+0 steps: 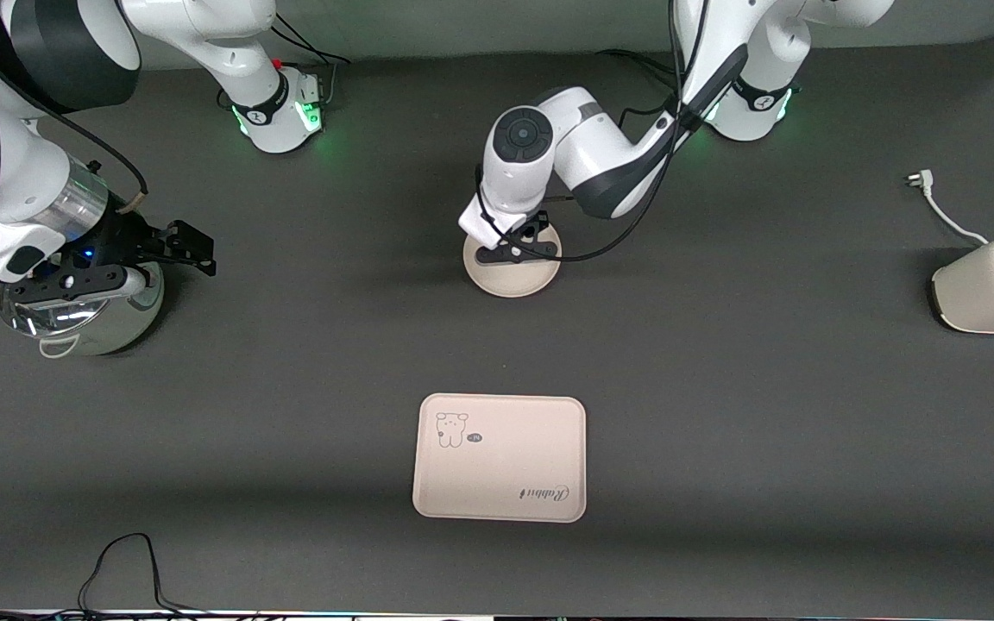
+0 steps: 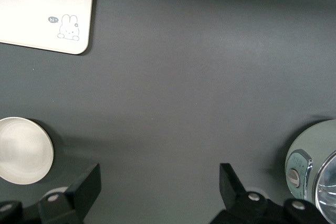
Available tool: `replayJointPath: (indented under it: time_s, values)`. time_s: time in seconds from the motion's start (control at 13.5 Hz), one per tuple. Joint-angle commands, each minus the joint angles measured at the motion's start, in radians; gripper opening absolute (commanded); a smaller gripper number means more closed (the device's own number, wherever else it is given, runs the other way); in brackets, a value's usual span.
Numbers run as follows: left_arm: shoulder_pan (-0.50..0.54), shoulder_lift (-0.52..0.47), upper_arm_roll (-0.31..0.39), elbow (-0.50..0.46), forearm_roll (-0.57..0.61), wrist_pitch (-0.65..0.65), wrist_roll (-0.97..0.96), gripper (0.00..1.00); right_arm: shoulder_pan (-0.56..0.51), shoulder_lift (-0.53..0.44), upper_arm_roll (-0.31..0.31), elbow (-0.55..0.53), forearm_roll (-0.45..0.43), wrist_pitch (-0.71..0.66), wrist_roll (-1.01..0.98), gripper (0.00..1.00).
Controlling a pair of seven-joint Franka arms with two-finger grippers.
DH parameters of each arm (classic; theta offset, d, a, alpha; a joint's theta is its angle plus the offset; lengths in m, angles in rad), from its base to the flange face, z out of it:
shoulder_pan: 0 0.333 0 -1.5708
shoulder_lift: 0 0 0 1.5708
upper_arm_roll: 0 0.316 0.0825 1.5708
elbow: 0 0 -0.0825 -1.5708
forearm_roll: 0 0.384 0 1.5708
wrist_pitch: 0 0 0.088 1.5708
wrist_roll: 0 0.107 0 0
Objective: Place bun in plate and plate on tray
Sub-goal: 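Lower the bun onto the plate and open the left gripper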
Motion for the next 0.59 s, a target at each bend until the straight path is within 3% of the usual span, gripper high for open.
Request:
replayJointPath:
  time_s: [0.0,0.52]
  values:
    - [-0.007,-0.012,0.006,-0.114,0.037,0.111,-0.032,0.29,0.003,-0.003,-0.003,-0.003,0.018,0.013,0.003,1.00]
    - [-0.064,0.087,0.006,-0.120,0.180,0.199,-0.224,0.29,0.002,-0.005,-0.004,-0.003,0.018,0.012,0.004,1.00]
